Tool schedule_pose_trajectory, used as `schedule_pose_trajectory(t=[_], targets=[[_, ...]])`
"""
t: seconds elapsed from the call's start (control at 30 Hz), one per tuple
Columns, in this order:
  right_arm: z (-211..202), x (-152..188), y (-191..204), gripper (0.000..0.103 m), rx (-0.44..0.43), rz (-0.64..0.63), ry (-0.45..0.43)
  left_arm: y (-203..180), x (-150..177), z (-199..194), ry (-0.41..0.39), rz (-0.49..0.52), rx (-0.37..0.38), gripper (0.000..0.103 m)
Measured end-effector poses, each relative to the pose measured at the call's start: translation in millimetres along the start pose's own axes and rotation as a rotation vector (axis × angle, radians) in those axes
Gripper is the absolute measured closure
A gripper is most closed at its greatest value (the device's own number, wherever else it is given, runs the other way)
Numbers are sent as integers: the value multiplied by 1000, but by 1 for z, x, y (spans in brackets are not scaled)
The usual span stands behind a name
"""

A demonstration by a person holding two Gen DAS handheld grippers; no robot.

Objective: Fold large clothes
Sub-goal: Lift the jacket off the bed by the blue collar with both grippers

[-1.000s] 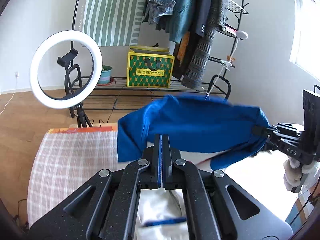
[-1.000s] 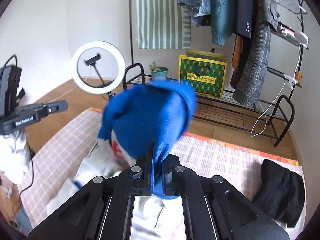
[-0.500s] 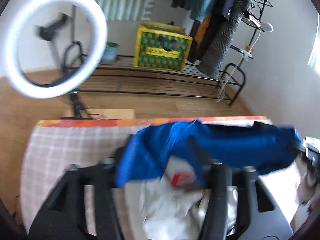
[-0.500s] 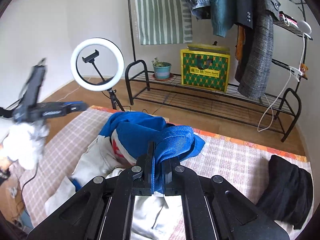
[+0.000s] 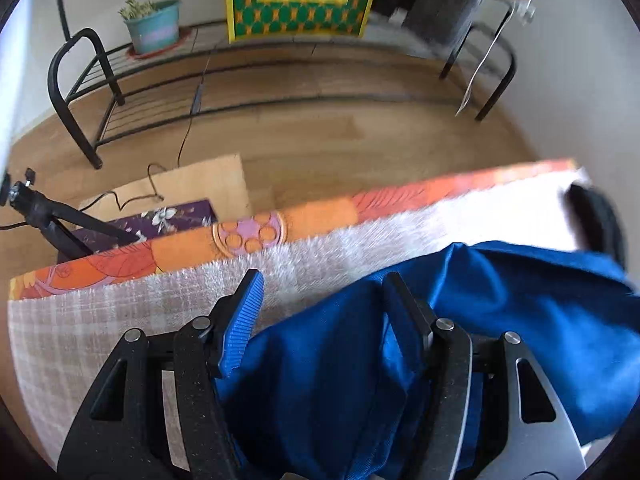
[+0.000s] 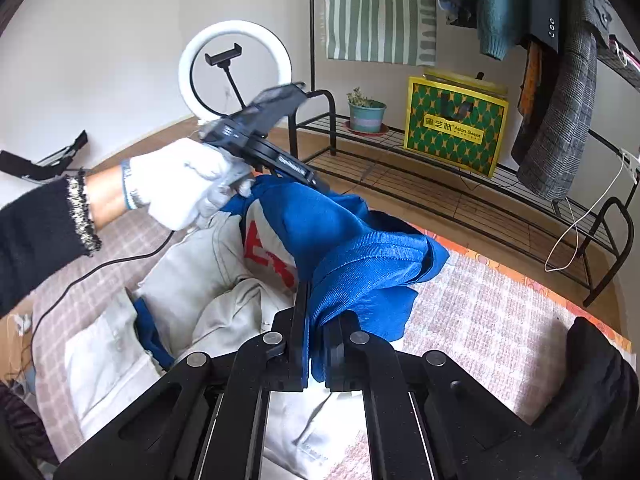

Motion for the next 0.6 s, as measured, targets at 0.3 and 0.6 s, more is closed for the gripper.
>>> schedule_pose_trajectory(t=[0.3,0.6], targets=[[22,2,-14,100,29,-14,30,-11,19,16,8,54,-33,102],[16,-4,-20,100,84,-33,37,-4,11,-66,-234,-43,-23,103]])
Point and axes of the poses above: each gripper's, at about its wrist camera, not at the fingertips, and z roughly the way its jaws point, y to its left, x to its underside, the point moved 5 cm from there along z, roughly the way its jaws point, and after that the axes turned 10 degrees about -y, right-handed, at the moved point
